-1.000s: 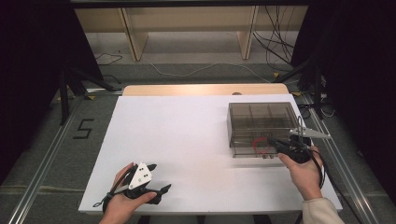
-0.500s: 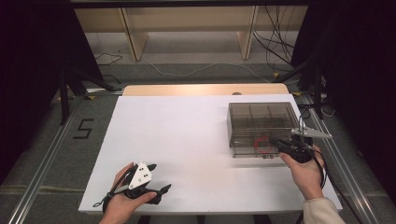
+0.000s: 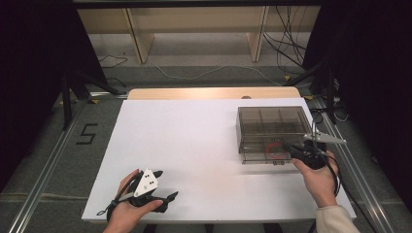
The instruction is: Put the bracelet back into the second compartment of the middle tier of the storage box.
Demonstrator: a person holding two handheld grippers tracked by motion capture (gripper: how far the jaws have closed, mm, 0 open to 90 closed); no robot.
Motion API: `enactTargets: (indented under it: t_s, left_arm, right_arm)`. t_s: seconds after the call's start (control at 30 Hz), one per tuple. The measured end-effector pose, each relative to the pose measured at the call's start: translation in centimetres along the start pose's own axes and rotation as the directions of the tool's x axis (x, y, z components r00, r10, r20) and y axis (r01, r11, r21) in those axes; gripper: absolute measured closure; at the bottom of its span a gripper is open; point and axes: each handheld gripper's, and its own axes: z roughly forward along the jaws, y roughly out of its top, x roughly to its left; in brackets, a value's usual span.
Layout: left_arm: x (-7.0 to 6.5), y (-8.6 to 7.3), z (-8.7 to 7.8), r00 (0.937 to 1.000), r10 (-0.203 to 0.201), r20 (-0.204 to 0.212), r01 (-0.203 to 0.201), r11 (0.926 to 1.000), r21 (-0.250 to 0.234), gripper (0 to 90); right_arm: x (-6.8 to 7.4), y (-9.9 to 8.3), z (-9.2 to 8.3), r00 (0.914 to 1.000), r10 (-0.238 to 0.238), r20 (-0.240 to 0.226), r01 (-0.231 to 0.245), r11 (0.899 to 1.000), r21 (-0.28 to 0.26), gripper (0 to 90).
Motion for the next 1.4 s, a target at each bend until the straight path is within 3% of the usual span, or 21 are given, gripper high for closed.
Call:
enactTargets:
  t_s: [0.9,1.4]
  left_arm:
    - [0.0,0.0,0.0,1.0000,0.001,0.001,-0.001,1.0000,0.001,15.9]
    - [0.0,0.0,0.1,1.0000,0.002,0.001,-0.002,1.0000,0.003,15.9]
  right_arm:
    - [-0.1,-0.7,1.5,0.9937,-0.072,0.085,0.067,0.996,0.062,88.4]
    - [-0.1,-1.1,2.3,0.9911,-0.097,0.092,0.088,0.992,0.096,88.3]
